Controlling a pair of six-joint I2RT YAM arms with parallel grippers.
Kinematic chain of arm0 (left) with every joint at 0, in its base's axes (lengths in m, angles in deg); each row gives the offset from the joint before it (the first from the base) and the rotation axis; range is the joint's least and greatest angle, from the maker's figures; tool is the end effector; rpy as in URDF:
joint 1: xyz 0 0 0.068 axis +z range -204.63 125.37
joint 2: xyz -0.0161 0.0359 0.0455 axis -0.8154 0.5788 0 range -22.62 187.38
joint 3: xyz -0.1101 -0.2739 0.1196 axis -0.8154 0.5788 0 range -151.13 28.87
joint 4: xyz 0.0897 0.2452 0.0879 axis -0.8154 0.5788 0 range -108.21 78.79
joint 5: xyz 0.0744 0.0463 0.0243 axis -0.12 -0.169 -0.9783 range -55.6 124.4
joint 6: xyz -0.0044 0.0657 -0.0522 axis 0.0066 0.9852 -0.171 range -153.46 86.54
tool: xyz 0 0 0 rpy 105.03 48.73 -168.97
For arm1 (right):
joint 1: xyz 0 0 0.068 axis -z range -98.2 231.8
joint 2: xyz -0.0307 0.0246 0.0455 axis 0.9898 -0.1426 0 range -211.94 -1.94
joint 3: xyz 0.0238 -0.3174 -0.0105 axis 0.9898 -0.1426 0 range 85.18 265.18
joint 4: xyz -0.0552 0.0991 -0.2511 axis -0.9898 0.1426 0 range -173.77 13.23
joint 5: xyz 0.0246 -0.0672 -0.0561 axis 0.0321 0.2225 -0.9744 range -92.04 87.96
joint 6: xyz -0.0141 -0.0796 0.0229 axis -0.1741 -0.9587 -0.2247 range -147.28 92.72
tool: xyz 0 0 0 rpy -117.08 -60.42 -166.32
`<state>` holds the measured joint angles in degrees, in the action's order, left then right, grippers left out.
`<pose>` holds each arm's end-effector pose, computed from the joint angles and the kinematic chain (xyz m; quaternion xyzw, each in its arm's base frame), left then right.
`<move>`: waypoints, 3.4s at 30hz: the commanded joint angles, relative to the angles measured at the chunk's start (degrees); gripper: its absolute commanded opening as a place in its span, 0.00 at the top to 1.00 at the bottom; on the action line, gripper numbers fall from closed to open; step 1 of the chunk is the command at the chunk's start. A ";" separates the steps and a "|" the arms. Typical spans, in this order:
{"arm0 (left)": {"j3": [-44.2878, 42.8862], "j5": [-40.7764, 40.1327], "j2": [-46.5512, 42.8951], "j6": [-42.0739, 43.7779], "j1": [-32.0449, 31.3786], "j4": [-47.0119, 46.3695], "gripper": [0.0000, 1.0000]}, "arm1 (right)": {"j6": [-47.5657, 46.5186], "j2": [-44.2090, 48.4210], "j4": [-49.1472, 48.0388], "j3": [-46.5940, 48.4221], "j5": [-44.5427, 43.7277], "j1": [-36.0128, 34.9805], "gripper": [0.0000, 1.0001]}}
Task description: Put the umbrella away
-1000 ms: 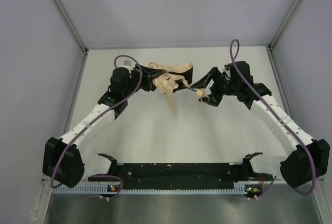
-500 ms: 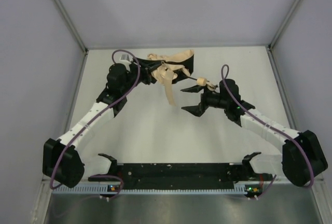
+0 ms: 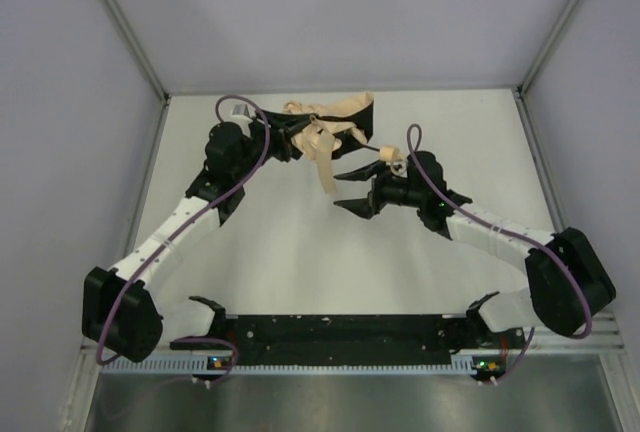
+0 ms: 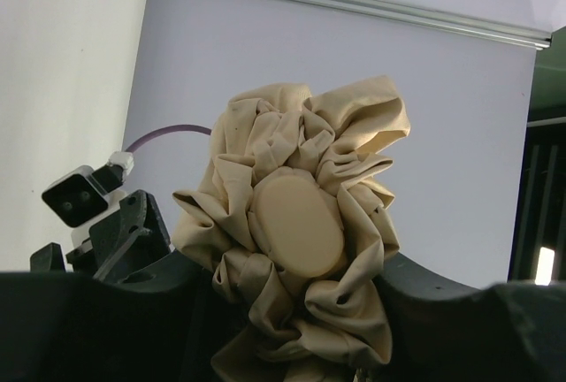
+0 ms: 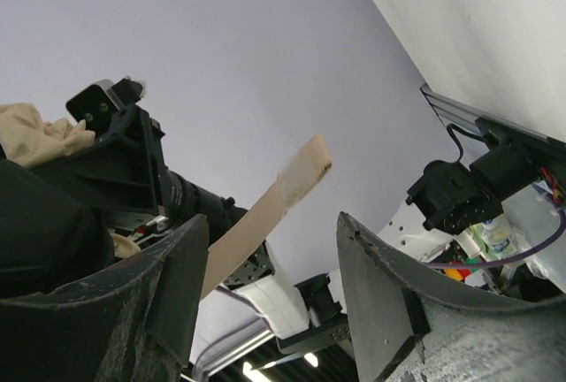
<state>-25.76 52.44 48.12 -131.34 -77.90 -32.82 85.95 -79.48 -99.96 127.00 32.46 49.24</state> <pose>0.2921 -0.1503 0.3888 -0.3417 0.6290 -0.6554 0.2407 0.2523 0.2105 0.2691 -0.3745 -0.7053 -0.5979 0.0695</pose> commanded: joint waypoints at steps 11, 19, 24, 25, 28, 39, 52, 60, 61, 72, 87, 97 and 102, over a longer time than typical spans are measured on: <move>-2.50 -0.29 -3.15 -2.40 -0.37 -8.15 1.00 | 4.98 -4.99 -7.89 4.84 -1.54 -2.42 0.69; -1.79 -0.29 -3.94 -2.92 -0.90 -8.33 1.00 | 4.90 -5.52 -9.30 4.67 -3.21 -2.51 1.00; -4.42 4.17 -3.16 -3.98 -1.34 -1.51 1.00 | -4.82 -10.51 -26.76 3.96 -4.81 0.38 1.00; -5.82 6.54 -2.89 -3.28 -1.52 2.96 1.00 | -9.04 -12.53 -30.71 5.79 -3.84 1.61 1.00; -8.03 11.47 -2.89 0.23 -1.78 15.97 1.00 | -17.85 -17.37 -36.60 12.65 0.99 4.16 1.00; 2.97 16.94 -4.56 4.42 -3.28 22.54 1.00 | -23.29 -22.05 -45.80 19.97 12.52 8.12 1.00; -5.13 4.11 4.92 14.12 -3.01 57.58 1.00 | -35.61 -10.89 -51.49 9.69 15.59 8.57 1.00; -9.67 3.14 17.48 16.48 -2.92 61.89 1.00 | -51.95 -9.82 -40.86 7.75 21.39 2.86 1.00; -9.70 3.05 19.85 17.02 -3.01 63.29 1.00 | -53.88 -9.83 -39.46 7.57 21.57 1.98 1.00; -24.28 -0.90 35.86 25.72 -1.78 74.02 1.00 | -90.88 -6.22 -8.01 6.52 14.29 -6.29 1.00; -27.63 -1.09 44.39 30.90 -1.08 71.56 1.00 | -118.59 -6.66 13.54 12.22 -2.95 -16.83 1.00; -23.15 1.37 42.90 35.47 1.03 64.55 1.00 | -110.59 -9.99 8.10 16.36 12.16 -16.93 1.00; -22.71 7.01 43.26 37.86 2.52 62.34 1.00 | -112.88 -15.79 12.32 19.17 16.56 -17.63 1.00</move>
<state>-48.60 60.81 91.28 -93.01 -77.66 39.35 -28.27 -92.94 -84.92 140.83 34.80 34.21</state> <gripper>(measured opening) 0.436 0.007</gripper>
